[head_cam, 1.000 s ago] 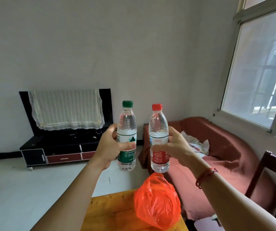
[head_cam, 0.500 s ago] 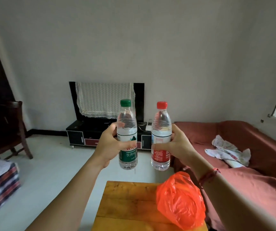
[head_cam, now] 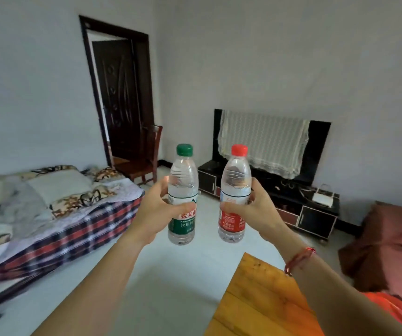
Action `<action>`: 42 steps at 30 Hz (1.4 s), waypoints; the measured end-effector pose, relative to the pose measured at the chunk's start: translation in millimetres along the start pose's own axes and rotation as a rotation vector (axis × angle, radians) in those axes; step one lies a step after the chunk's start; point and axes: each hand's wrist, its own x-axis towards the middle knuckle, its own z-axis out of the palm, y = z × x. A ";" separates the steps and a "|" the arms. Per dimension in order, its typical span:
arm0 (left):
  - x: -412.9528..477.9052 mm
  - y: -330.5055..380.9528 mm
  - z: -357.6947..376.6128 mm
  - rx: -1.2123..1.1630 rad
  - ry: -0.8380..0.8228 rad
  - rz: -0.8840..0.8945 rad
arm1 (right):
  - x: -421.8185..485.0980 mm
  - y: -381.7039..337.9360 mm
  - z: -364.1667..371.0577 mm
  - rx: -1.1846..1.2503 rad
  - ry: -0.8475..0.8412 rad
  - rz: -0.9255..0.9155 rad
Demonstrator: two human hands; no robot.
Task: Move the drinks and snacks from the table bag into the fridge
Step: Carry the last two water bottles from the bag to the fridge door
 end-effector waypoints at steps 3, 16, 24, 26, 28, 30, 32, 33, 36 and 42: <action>-16.7 -6.3 -65.1 0.022 0.096 -0.023 | 7.2 -12.0 66.9 0.003 -0.091 -0.003; -134.4 -14.8 -275.0 0.180 0.592 -0.083 | -9.6 -63.0 319.8 0.111 -0.605 -0.082; -223.7 -2.9 -329.5 0.221 1.001 -0.126 | -45.6 -100.2 432.9 0.157 -0.985 -0.217; -244.9 5.2 -332.2 0.230 1.091 -0.114 | -58.6 -110.9 452.2 0.172 -1.082 -0.265; -265.3 12.3 -329.8 0.238 1.182 -0.109 | -72.8 -122.3 467.1 0.208 -1.171 -0.300; -286.9 19.3 -324.7 0.252 1.273 -0.109 | -88.7 -132.7 480.3 0.236 -1.247 -0.327; -310.3 27.4 -317.8 0.272 1.353 -0.116 | -108.3 -141.6 492.1 0.247 -1.317 -0.360; -321.9 32.0 -314.1 0.280 1.393 -0.117 | -119.2 -146.2 497.5 0.251 -1.354 -0.378; -357.8 44.3 -301.5 0.317 1.506 -0.120 | -156.1 -159.5 510.3 0.286 -1.455 -0.423; -431.0 65.3 -275.1 0.381 1.713 -0.153 | -235.9 -182.8 520.8 0.324 -1.649 -0.521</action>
